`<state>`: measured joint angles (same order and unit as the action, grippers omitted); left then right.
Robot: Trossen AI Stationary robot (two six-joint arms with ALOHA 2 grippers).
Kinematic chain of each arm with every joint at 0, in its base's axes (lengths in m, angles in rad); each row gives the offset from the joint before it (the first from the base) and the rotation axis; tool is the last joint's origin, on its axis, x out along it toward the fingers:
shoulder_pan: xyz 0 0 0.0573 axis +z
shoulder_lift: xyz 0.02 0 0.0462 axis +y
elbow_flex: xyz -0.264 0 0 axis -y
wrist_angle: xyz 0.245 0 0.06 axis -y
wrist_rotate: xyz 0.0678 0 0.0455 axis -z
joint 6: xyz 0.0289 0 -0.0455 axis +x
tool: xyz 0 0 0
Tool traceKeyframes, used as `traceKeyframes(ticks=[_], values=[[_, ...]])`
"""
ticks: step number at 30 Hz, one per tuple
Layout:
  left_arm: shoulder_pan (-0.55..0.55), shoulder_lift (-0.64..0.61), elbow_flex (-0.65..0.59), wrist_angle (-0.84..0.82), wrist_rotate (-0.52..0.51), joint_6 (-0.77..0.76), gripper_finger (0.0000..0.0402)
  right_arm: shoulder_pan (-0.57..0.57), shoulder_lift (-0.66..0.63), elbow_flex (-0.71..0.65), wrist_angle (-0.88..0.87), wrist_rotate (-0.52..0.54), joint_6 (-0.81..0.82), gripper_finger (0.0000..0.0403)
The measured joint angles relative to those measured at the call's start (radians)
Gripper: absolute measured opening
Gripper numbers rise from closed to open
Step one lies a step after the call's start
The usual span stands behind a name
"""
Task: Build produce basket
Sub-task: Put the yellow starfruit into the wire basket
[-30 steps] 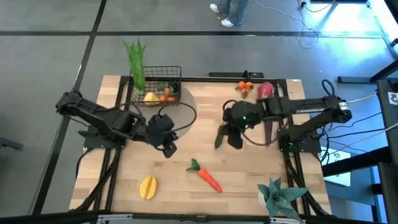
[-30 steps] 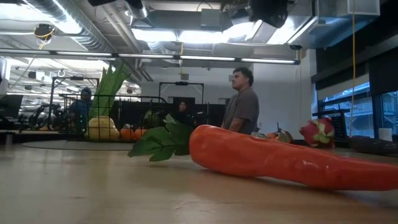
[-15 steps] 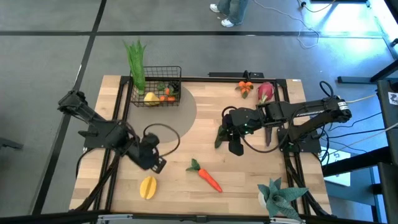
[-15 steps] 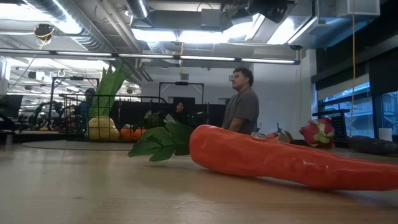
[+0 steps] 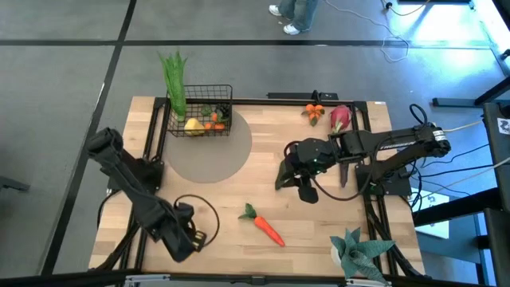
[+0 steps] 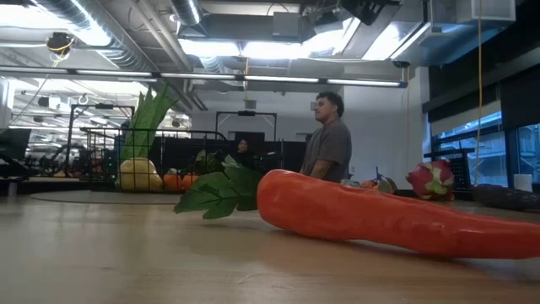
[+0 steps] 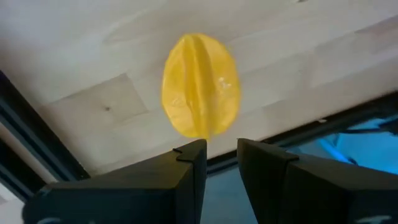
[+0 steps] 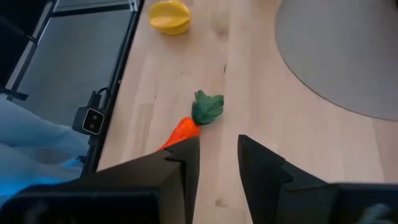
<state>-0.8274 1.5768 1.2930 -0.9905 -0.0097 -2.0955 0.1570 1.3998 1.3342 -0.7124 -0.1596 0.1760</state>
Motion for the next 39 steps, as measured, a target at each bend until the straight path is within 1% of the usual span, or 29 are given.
traceKeyframes(ticks=[5, 11, 22, 26, 31, 34, 39], values=[[-0.022, 0.083, 0.0, 0.011, 0.001, -0.019, 0.0079, -0.001, 0.0, 0.0, 0.0, 0.0, -0.002, 0.0097], [-0.019, 0.142, 0.0, 0.017, 0.002, 0.008, 0.0079, -0.001, 0.0, 0.0, 0.0, 0.0, -0.002, 0.0097], [-0.017, 0.151, 0.0, -0.006, -0.012, 0.011, 0.0079, 0.0, 0.0, 0.0, 0.014, 0.0, -0.002, 0.0097], [-0.017, 0.151, 0.0, -0.008, -0.04, 0.01, 0.0079, -0.001, 0.0, 0.0, 0.014, 0.0, -0.001, 0.0097], [-0.013, 0.17, 0.001, -0.005, -0.038, 0.011, 0.0079, 0.0, 0.0, 0.0, 0.014, 0.0, -0.001, 0.0097], [-0.01, 0.201, 0.001, 0.003, -0.013, 0.012, 0.0079, -0.001, 0.0, 0.0, 0.014, 0.0, -0.001, 0.0097], [-0.006, 0.225, 0.001, 0.038, 0.001, 0.074, 0.0075, 0.0, 0.0, 0.0, 0.014, 0.0, 0.002, 0.0097]])
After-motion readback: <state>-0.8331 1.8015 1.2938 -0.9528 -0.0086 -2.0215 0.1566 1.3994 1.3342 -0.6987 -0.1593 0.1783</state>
